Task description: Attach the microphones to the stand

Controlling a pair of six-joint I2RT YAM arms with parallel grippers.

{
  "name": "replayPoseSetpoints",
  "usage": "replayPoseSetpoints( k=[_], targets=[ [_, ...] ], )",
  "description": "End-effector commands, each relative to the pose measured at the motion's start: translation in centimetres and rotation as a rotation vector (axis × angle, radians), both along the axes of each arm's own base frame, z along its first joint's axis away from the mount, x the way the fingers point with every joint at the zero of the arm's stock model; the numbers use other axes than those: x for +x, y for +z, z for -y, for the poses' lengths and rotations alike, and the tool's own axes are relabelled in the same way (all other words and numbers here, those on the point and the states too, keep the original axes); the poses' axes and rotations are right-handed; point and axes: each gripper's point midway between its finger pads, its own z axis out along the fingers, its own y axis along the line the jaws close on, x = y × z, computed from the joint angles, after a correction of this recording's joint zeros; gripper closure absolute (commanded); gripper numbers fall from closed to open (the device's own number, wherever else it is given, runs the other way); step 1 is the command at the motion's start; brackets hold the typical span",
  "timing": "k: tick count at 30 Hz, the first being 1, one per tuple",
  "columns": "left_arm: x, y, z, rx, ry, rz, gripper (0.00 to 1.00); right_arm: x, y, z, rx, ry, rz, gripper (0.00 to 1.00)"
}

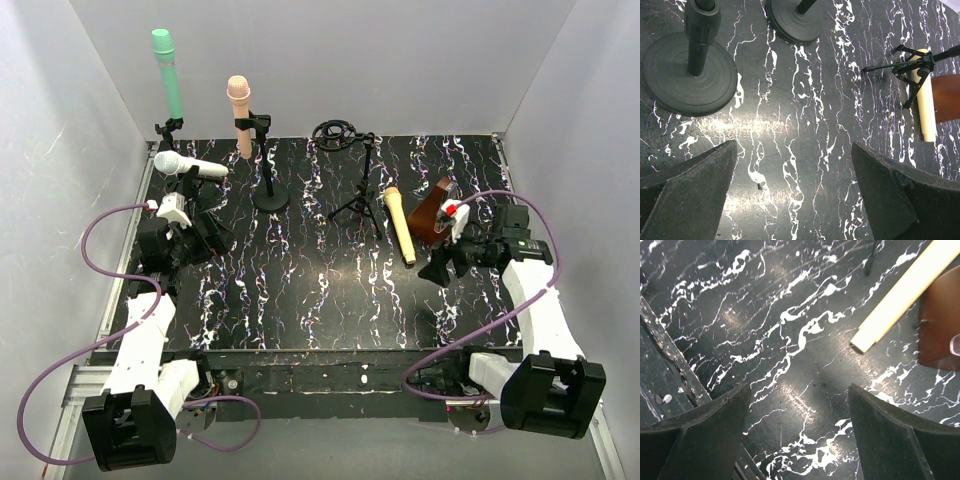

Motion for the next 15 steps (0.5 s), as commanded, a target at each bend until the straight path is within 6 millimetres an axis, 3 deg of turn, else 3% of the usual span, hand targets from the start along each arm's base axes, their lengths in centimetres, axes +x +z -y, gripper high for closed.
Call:
replayPoseSetpoints(
  k=[1, 7, 15],
  targets=[
    [0.6, 2.3, 0.2, -0.006, -0.019, 0.072, 0.02, 0.7, -2.6, 0.0, -0.119, -0.071, -0.089, 0.16],
    [0.7, 2.1, 0.5, -0.016, -0.029, 0.063, 0.02, 2.7, -5.6, -0.9, -0.227, -0.160, -0.173, 0.24],
    [0.6, 2.4, 1.0, -0.021, -0.044, 0.073, 0.02, 5.9, -6.6, -0.8, -0.234, -0.281, -0.182, 0.24]
  ],
)
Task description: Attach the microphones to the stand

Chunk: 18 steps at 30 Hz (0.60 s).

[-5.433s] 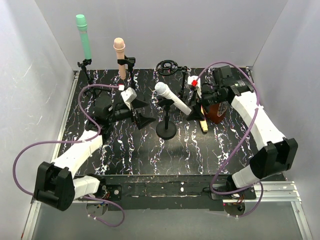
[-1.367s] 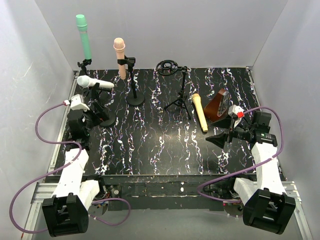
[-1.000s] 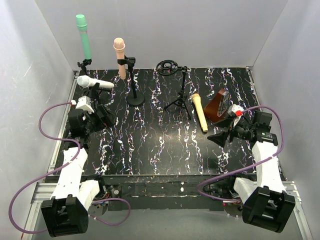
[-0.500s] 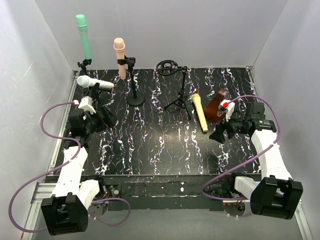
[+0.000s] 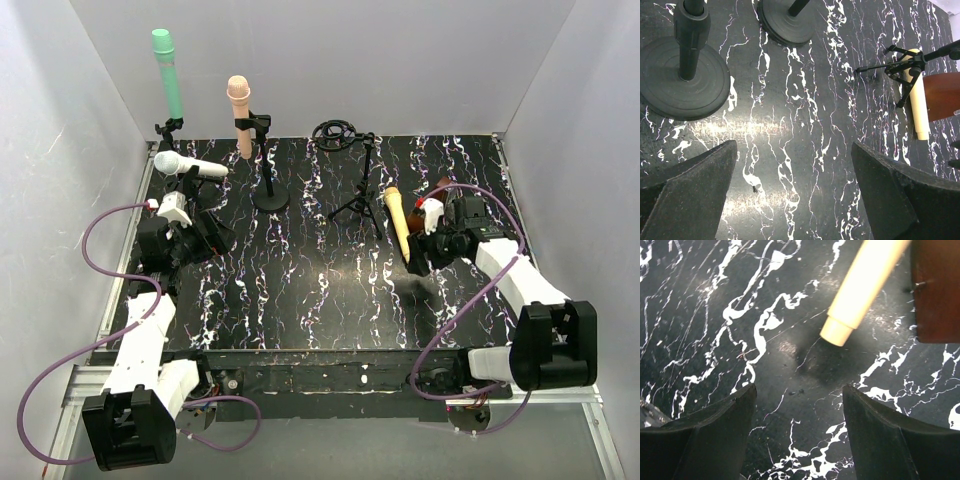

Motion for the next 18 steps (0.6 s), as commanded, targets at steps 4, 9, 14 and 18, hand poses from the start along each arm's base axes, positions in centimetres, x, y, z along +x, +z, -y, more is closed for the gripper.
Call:
replayPoseSetpoints(
  k=[4, 9, 14, 18],
  targets=[
    [0.5, 2.0, 0.5, -0.007, -0.024, 0.056, 0.02, 3.2, -0.2, -0.5, -0.003, -0.099, 0.040, 0.24],
    [0.5, 2.0, 0.6, -0.009, -0.027, 0.057, 0.02, 4.6, -0.8, -1.2, -0.035, -0.155, 0.012, 0.27],
    [0.4, 2.1, 0.6, -0.007, -0.029, 0.062, 0.02, 6.5, -1.2, -1.4, -0.074, -0.235, -0.008, 0.37],
    [0.4, 2.1, 0.7, -0.010, -0.033, 0.062, 0.02, 7.6, -1.8, -1.8, -0.107, -0.246, -0.017, 0.42]
  ],
)
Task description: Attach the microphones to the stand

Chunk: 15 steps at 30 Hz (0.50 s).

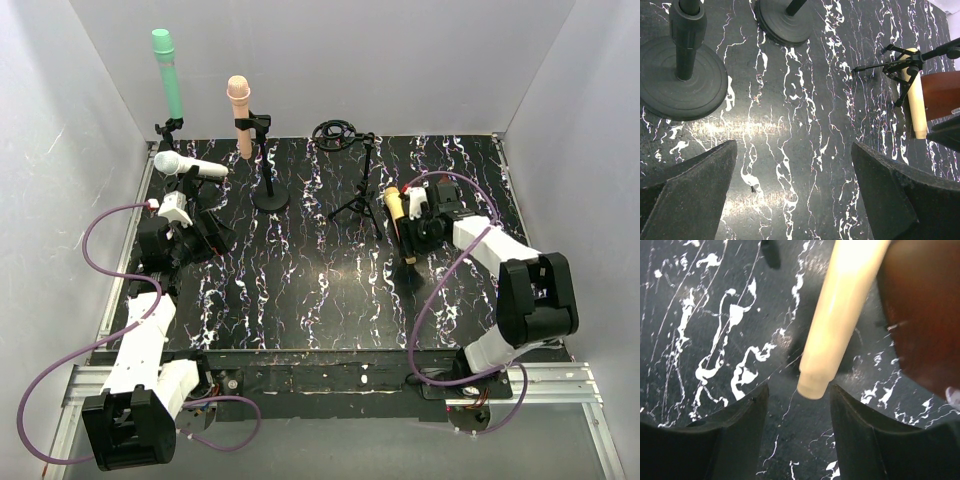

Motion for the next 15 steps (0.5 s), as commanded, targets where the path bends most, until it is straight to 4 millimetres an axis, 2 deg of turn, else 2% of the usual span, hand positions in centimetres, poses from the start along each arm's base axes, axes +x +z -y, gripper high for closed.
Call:
replayPoseSetpoints(
  k=[1, 5, 10, 15],
  targets=[
    [0.5, 2.0, 0.4, -0.005, -0.024, 0.057, 0.02, 3.2, 1.0, -0.4, -0.035, -0.067, 0.055, 0.42],
    [0.4, 2.1, 0.5, -0.006, -0.027, 0.060, 0.02, 4.2, 0.2, -0.6, -0.071, -0.077, 0.037, 0.43],
    [0.4, 2.2, 0.5, -0.006, -0.030, 0.066, 0.02, 5.4, -1.0, 0.1, -0.140, -0.105, 0.020, 0.42],
    [0.4, 2.2, 0.7, -0.011, -0.040, 0.067, 0.02, 5.6, -2.4, 0.4, -0.187, -0.108, -0.021, 0.43]
  ],
)
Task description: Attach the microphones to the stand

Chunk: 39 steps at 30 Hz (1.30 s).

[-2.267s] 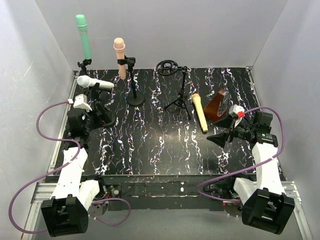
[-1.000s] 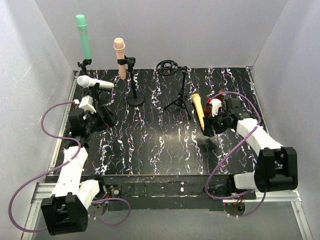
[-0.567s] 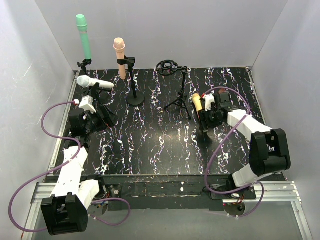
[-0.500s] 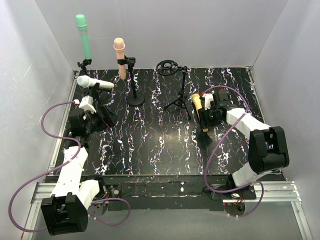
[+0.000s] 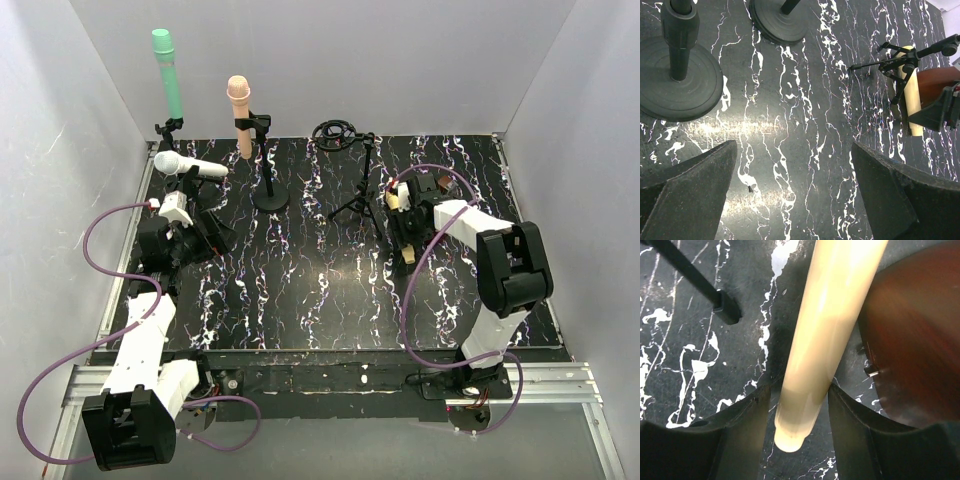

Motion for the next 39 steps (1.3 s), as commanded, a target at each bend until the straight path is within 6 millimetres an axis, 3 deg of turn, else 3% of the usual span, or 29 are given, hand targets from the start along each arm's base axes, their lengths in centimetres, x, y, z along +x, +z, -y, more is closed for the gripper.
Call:
replayPoseSetpoints(
  k=[1, 11, 17, 23, 31, 39],
  targets=[
    [0.5, 2.2, 0.5, -0.007, -0.027, 0.068, 0.02, 1.2, 0.0, 0.7, -0.054, -0.031, 0.006, 0.44],
    [0.1, 3.7, 2.6, -0.075, -0.141, 0.124, 0.02, -0.6, -1.4, 0.0, -0.020, -0.016, -0.076, 0.77],
    [-0.9, 5.4, 5.3, -0.155, -0.284, 0.196, 0.02, -2.0, 0.5, -0.7, 0.051, -0.003, -0.059, 0.94],
    [-1.9, 6.9, 7.4, -0.251, -0.395, 0.247, 0.02, -3.8, 4.8, -1.4, 0.164, 0.030, 0.034, 0.99],
    [-3.9, 7.7, 9.6, -0.484, -0.438, 0.209, 0.02, -5.8, 8.7, -1.0, 0.283, 0.039, 0.115, 0.99],
    [-7.0, 8.3, 15.8, -0.575, -0.524, 0.150, 0.02, -9.0, 10.9, 0.2, 0.379, 0.046, 0.128, 0.99]
  ],
)
